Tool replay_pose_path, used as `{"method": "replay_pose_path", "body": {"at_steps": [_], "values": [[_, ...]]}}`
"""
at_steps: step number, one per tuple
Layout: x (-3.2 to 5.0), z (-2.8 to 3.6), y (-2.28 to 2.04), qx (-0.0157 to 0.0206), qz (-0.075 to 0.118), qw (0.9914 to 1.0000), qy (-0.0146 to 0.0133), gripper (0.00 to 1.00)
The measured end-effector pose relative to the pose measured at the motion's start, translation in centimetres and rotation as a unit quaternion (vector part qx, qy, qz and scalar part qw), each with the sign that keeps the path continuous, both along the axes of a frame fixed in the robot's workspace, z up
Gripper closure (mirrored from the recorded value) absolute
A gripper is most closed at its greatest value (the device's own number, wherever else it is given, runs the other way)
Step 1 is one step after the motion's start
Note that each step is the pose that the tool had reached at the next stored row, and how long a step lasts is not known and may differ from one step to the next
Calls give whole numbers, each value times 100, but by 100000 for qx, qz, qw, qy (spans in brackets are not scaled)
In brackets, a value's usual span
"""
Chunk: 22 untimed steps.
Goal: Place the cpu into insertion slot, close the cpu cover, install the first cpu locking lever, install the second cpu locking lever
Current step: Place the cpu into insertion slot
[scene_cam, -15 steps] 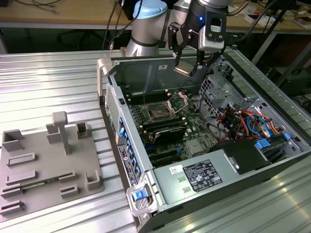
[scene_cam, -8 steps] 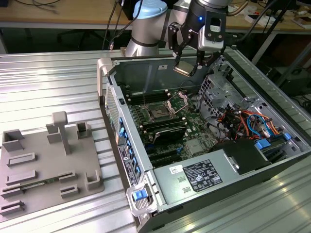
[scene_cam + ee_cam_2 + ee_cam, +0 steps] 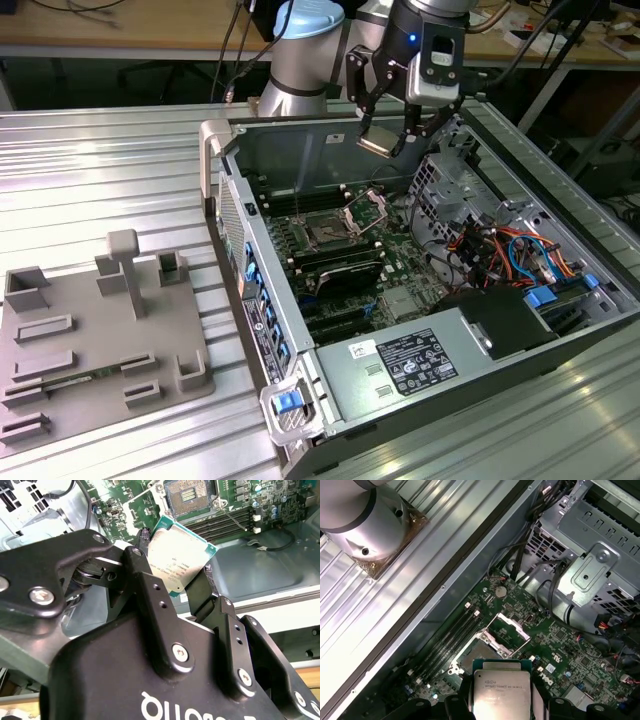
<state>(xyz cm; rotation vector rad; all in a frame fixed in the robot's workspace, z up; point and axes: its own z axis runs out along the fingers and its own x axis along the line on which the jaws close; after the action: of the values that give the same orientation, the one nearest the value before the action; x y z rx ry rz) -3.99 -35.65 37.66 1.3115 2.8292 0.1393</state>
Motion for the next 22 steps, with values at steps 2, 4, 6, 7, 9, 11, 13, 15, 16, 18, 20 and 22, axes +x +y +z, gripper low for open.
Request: {"method": "replay_pose_path", "body": {"at_steps": [2, 4, 6, 7, 9, 11, 13, 15, 16, 18, 20, 22], "values": [[0, 0, 0, 0, -324, 99999, 1, 45], [0, 0, 0, -2, -664, 99998, 1, 45], [0, 0, 0, -2, -976, 99995, 1, 45], [0, 0, 0, 0, -1078, 99994, 2, 45], [0, 0, 0, -1, -1393, 99990, 1, 45], [0, 0, 0, -1, -1999, 99980, 0, 45], [0, 0, 0, -2, -2651, 99965, 2, 45], [0, 0, 0, -1, -2859, 99959, 2, 45], [0, 0, 0, 0, -2992, 99955, 2, 45], [0, 0, 0, -1, -3214, 99948, 3, 45], [0, 0, 0, -2, -3409, 99942, 1, 45], [0, 0, 0, 1, -3637, 99934, 4, 45]]}}
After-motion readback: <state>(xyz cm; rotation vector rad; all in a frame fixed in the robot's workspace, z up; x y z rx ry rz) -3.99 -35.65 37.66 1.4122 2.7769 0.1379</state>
